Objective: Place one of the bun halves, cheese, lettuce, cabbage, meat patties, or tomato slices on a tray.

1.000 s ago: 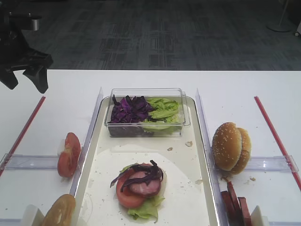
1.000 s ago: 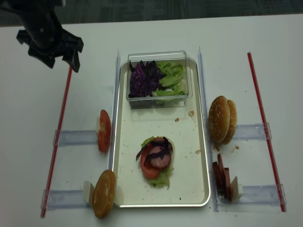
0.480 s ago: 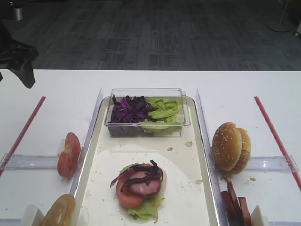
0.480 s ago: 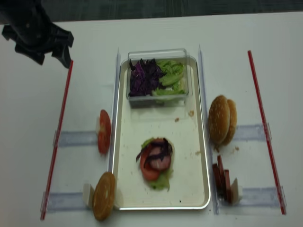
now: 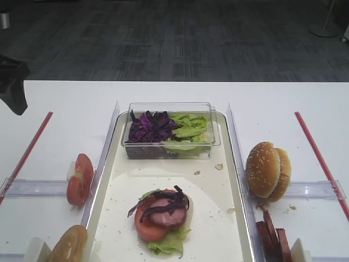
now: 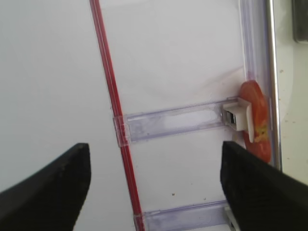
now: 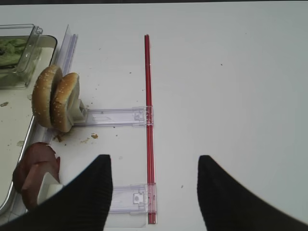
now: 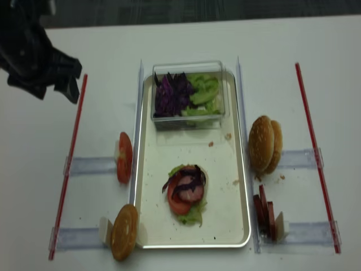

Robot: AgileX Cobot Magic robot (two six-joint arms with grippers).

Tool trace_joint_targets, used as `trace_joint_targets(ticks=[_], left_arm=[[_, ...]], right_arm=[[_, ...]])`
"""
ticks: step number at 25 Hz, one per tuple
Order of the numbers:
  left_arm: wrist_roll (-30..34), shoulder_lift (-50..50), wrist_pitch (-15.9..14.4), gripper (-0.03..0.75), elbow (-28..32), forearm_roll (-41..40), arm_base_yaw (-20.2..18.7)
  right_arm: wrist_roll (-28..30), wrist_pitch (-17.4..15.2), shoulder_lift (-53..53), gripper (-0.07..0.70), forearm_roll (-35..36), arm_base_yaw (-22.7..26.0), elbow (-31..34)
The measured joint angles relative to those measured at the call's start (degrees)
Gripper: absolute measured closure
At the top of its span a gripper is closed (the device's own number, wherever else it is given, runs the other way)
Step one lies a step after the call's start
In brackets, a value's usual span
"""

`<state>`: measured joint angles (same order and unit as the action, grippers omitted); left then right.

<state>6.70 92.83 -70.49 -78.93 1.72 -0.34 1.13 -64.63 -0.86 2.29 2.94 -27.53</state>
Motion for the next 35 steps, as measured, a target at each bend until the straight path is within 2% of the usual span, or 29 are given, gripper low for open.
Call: trace_joint_targets(ticks=[10,17,24,29,35], left_arm=[[-0.53,-14.91,0.00,0.202,10.52,0.00,0.00],[-0.62,-31.51,-0.47,0.202,20.45,0.00,0.00],[-0.66,-47.65,-0.36,0.202,26.60,0.00,0.00],[-0.66,-54.45,-0.36,0.202,30.57,0.00,0.00],[-0.75,-62.18,0.16,0.202,38.44,0.08,0.03]], right_arm=[[0.00,0.00,0.00,0.204,0.00,0.00,0.00],[-0.11,0.00,0.00,0.204,0.00,0.00,0.00],[-0.11,0.00,0.00,0.204,0.00,0.00,0.00],[-0.11,0.00,0.00,0.204,0.00,0.00,0.00],[-0.11,0.00,0.00,0.204,0.00,0.00,0.00]])
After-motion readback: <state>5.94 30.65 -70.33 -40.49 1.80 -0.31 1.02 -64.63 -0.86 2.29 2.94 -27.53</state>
